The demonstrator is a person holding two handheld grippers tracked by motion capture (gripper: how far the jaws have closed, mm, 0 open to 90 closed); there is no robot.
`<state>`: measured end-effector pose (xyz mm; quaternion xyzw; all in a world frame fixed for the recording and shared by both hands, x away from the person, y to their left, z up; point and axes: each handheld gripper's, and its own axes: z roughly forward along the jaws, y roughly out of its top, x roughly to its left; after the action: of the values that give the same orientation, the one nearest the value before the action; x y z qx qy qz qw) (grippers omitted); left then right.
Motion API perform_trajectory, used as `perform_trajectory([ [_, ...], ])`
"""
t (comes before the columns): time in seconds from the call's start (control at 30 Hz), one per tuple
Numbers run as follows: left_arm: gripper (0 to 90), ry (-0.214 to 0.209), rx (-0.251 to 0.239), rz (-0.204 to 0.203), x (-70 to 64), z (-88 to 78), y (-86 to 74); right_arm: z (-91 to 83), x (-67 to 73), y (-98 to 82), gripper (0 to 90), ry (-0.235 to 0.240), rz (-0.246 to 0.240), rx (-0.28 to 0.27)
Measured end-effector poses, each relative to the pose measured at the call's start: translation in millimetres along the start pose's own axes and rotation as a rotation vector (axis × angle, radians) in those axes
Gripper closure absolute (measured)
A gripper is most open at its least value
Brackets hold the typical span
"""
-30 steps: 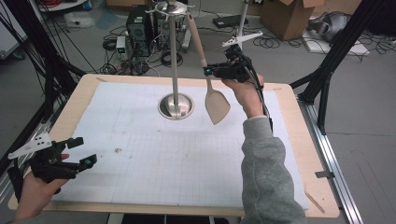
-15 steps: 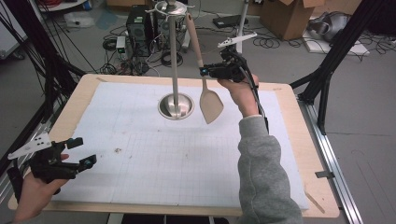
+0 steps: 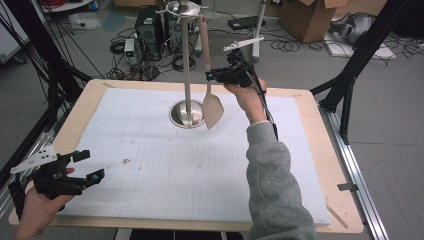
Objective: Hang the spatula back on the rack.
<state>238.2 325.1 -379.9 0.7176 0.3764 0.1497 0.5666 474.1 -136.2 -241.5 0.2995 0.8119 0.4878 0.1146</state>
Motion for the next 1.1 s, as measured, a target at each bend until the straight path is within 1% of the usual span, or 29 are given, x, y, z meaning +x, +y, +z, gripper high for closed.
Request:
perform_trajectory([
  [0.17, 2.6, 0.001, 0.005, -0.005, 1.2, 0.3, -1.8, 5.4, 0.3, 0.7, 78.0, 0.005, 0.002, -0.006],
  [0.53, 2.6, 0.000, 0.006, -0.004, 0.8, 0.2, -1.8, 7.9, 0.4, 0.8, 76.5, -0.001, 0.000, -0.003],
  [0.63, 2.6, 0.000, 0.005, -0.004, 1.0, 0.2, -1.8, 8.1, 0.3, 0.6, 71.1, -0.006, 0.000, -0.010],
  [0.77, 2.6, -0.002, -0.001, -0.005, 0.9, 0.4, -1.1, 7.5, 2.3, 0.0, 68.2, -0.012, -0.017, -0.004],
  [0.83, 2.5, -0.004, -0.001, -0.002, 1.0, 0.0, -0.4, 6.4, 4.4, -1.5, 62.2, -0.027, -0.024, -0.010],
  [0.93, 2.6, -0.005, -0.008, -0.003, 1.2, 0.1, 0.6, 5.8, 6.4, -4.1, 48.2, -0.051, -0.028, -0.007],
  [0.97, 2.6, -0.006, -0.008, -0.001, 1.6, 0.2, 1.0, 5.3, 6.7, -4.7, 45.8, -0.055, -0.030, -0.007],
  [1.0, 2.5, -0.008, -0.009, -0.002, 1.9, 0.2, 1.5, 3.9, 7.9, -5.7, 43.7, -0.057, -0.029, -0.012],
  [1.03, 2.5, -0.007, -0.011, -0.002, 2.1, 0.3, 1.7, 1.7, 8.8, -7.0, 39.7, -0.062, -0.031, -0.025],
  [1.1, 2.6, -0.007, -0.013, -0.001, 3.0, 0.3, 2.5, -2.1, 9.8, -9.1, 33.9, -0.074, -0.021, -0.041],
])
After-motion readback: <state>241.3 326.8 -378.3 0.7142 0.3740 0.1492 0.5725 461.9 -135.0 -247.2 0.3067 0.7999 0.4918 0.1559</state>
